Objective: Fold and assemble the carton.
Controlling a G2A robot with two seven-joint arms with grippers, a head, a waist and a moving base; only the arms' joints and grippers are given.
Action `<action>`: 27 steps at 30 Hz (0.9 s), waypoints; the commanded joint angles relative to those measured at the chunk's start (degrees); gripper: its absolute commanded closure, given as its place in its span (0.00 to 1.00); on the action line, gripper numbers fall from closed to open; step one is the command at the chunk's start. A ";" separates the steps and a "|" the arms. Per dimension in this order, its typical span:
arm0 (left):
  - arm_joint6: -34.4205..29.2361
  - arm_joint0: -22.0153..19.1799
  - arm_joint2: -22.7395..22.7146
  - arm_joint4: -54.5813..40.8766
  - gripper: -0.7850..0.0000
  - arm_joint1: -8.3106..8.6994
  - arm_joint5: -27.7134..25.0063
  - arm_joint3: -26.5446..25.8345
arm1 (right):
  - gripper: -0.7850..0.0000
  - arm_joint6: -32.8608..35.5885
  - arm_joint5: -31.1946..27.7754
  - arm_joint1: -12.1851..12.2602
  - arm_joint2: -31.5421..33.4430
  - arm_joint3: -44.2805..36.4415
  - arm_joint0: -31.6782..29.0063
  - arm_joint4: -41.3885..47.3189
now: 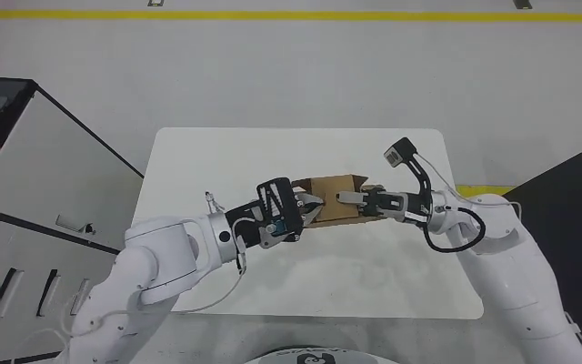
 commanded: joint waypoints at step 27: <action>1.50 -0.43 -2.55 -0.95 1.00 0.72 1.01 4.01 | 1.00 0.02 -3.53 -0.30 0.16 1.43 0.54 4.25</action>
